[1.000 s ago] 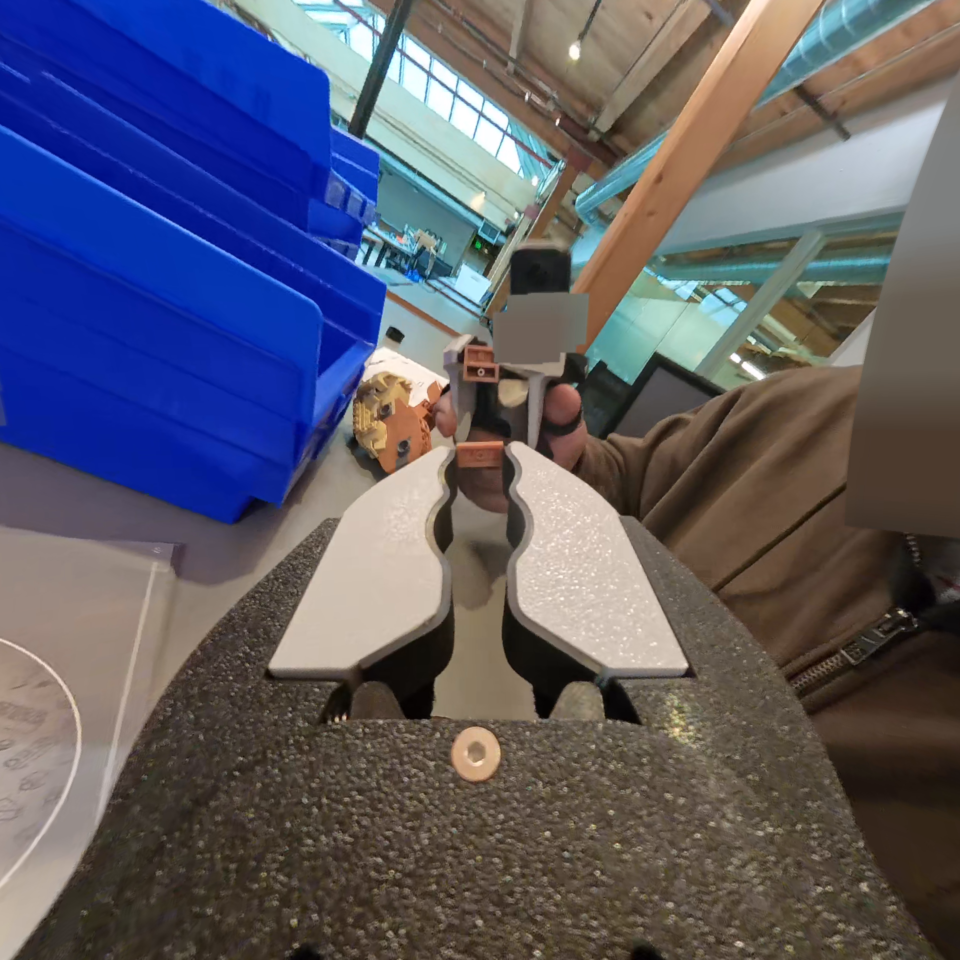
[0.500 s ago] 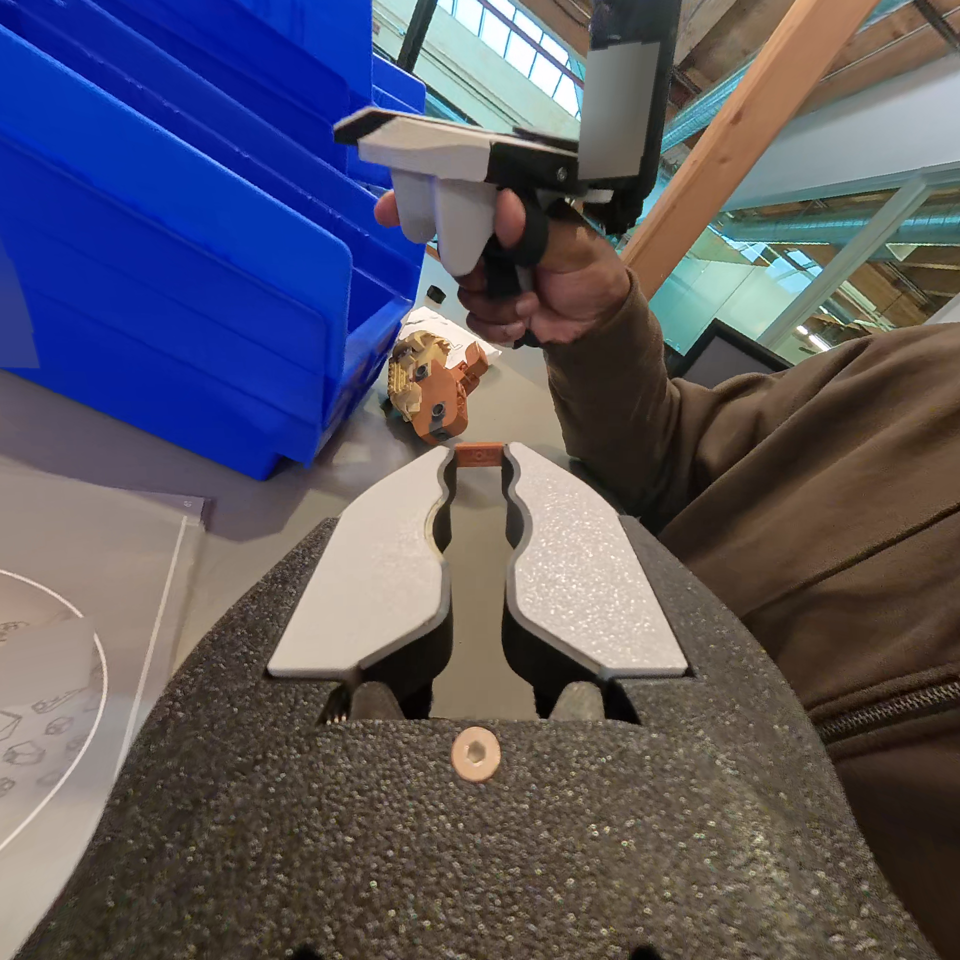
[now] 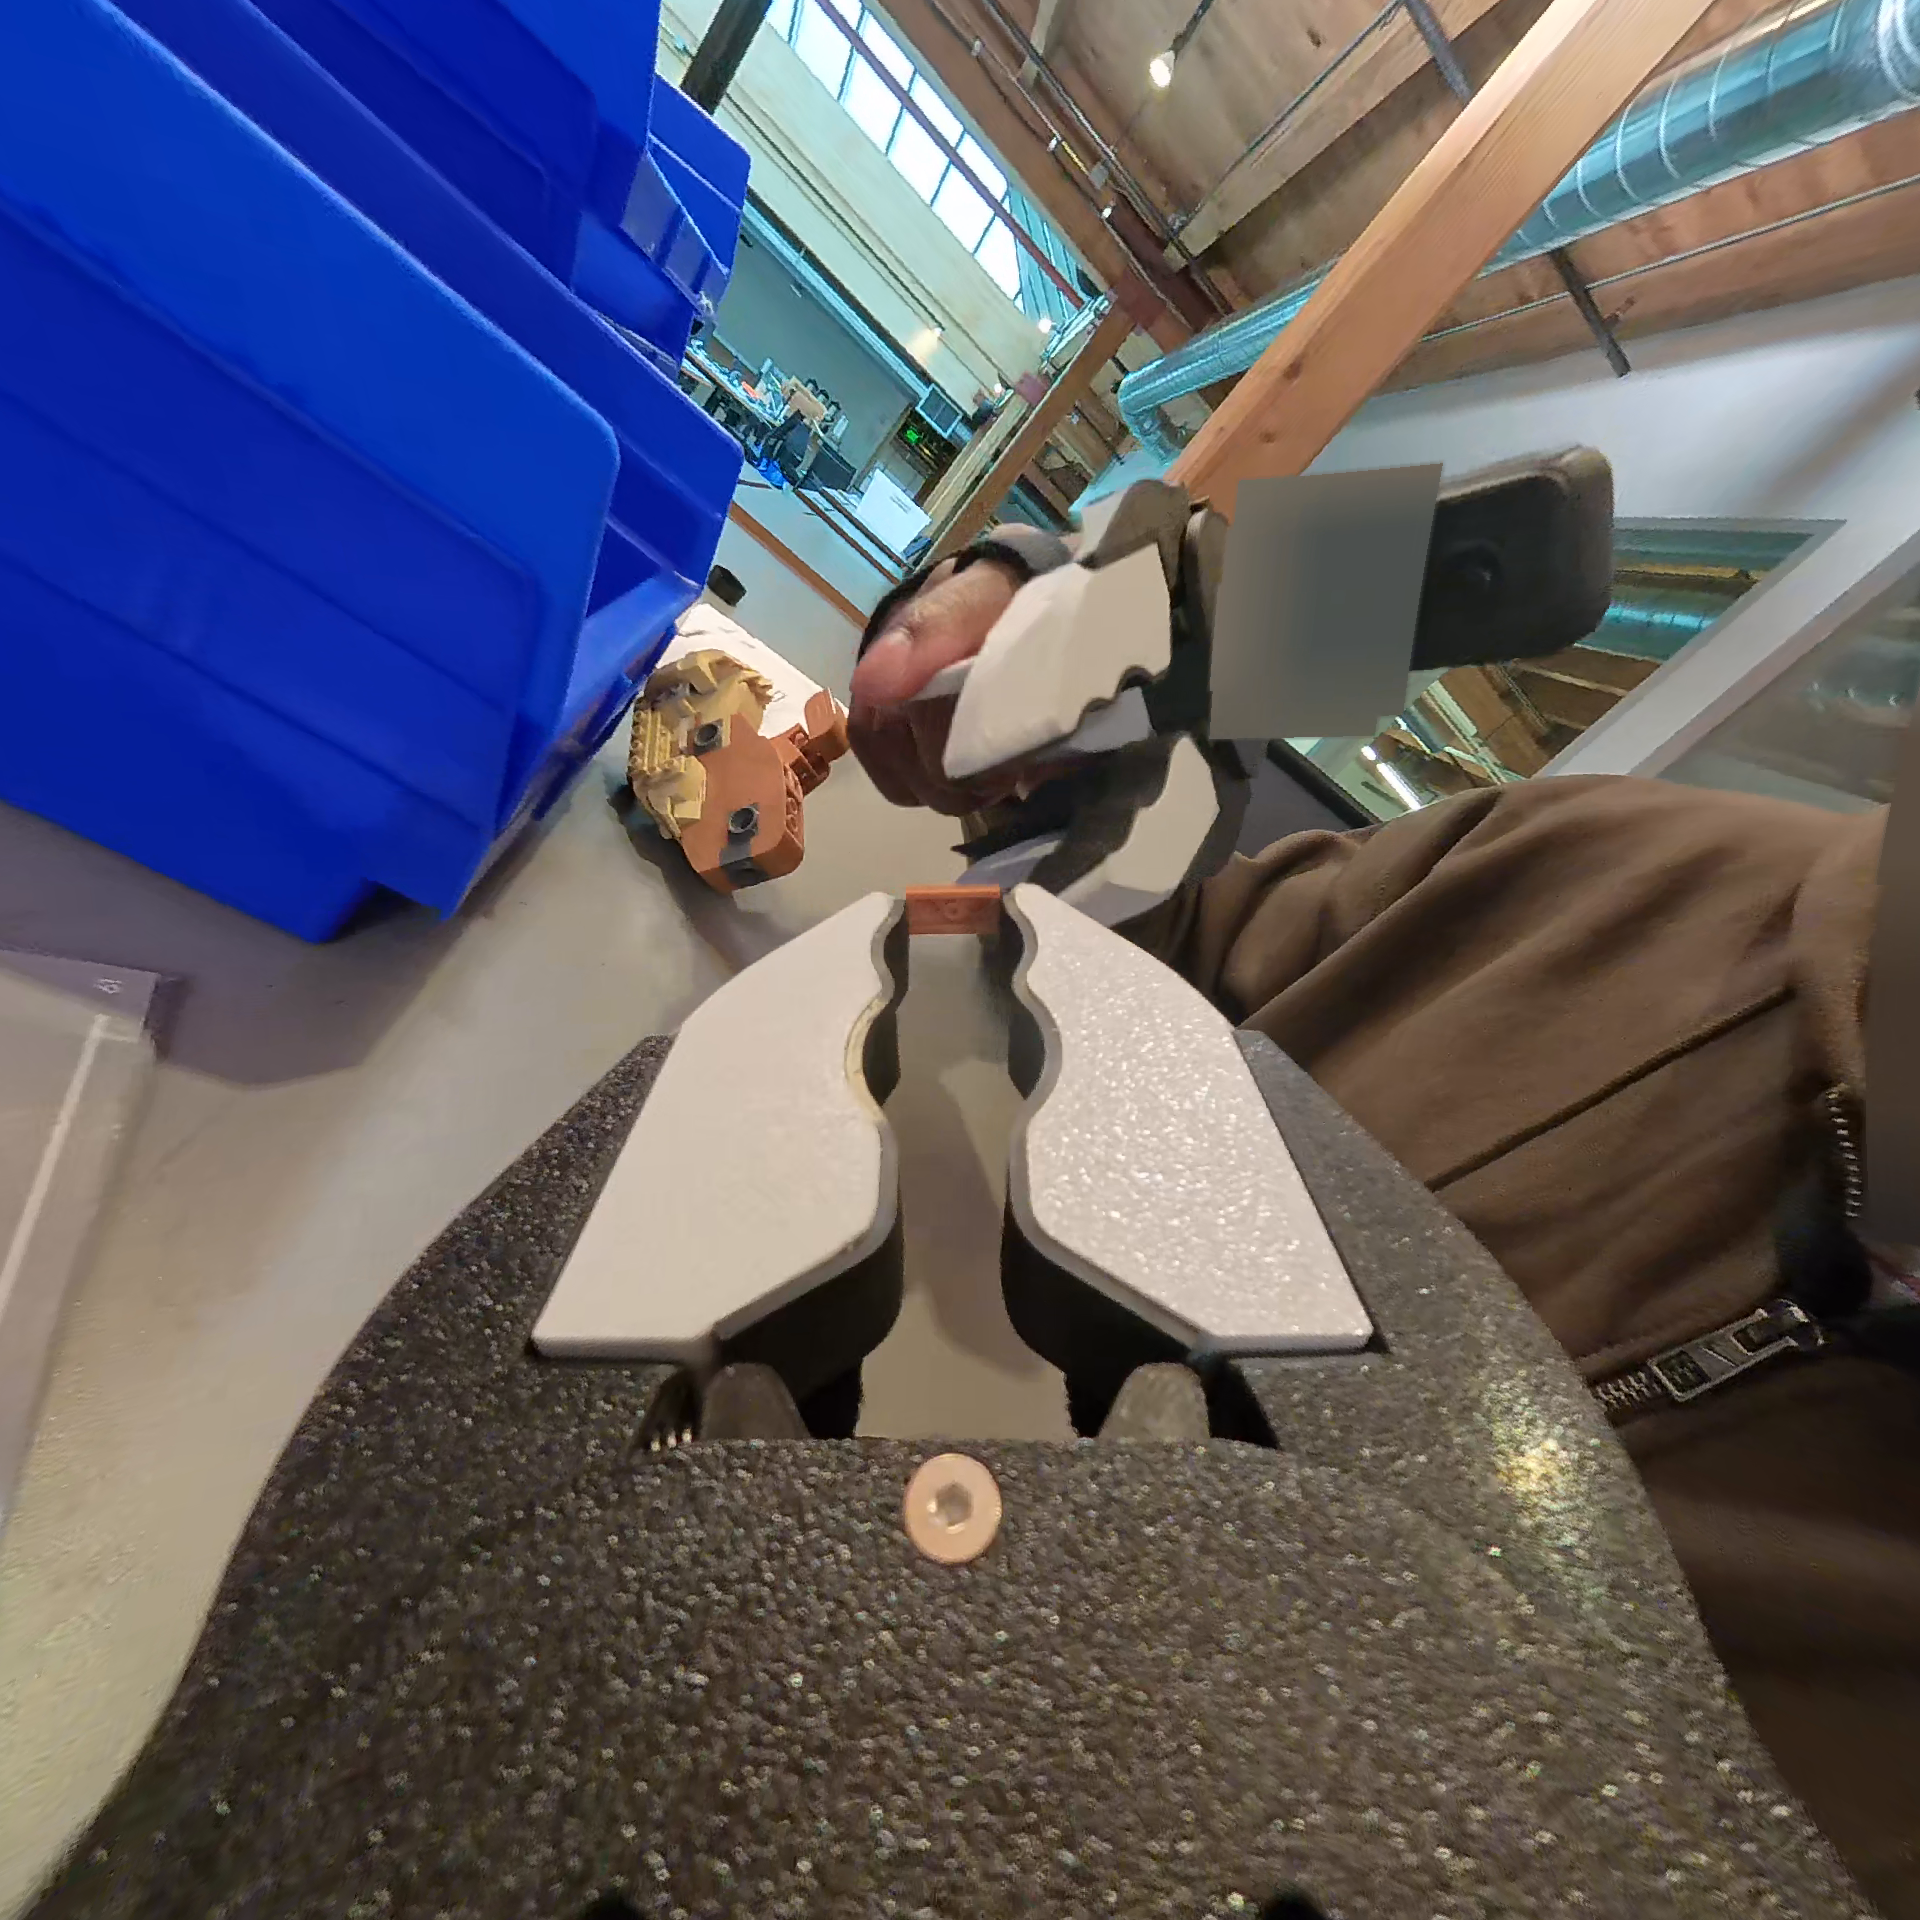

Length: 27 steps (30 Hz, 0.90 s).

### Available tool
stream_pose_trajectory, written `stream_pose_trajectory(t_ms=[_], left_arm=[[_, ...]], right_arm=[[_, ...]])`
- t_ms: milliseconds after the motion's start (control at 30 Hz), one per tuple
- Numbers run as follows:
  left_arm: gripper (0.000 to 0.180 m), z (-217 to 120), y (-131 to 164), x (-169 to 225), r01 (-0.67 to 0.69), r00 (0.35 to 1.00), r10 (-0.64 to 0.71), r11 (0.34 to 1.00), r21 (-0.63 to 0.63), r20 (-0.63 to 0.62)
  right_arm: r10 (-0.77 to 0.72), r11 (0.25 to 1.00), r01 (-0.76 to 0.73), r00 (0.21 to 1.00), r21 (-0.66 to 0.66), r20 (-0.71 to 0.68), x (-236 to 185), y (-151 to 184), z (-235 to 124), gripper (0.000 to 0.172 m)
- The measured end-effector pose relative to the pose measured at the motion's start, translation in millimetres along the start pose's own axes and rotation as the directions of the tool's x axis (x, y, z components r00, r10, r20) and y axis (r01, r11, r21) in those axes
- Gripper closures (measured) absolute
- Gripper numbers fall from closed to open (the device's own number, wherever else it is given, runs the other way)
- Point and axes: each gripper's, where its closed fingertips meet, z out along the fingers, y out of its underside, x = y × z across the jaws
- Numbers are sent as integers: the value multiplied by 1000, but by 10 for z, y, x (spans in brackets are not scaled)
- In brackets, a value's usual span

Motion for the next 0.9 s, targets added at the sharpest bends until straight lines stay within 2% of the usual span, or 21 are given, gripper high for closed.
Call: stream_pose_trajectory(t_ms=[267,700,800,900], left_arm=[[164,38,44,69,67,996,-67,998,-5,-54],[166,-15,-44,117,244,959,-236,969,28,-159],[173,-79,-142,107,229,964,-215,971,72,-158],[173,-104,-176,101,195,974,-183,978,79,-135]], right_arm=[[-58,998,58,998,31,-2,-113,-17,114,159],[-28,997,30,999,78,-22,-27,-27,52,163],[-40,999,43,993,28,-109,194,53,-20,163],[11,999,-23,951,-37,-309,720,215,-169,163]])
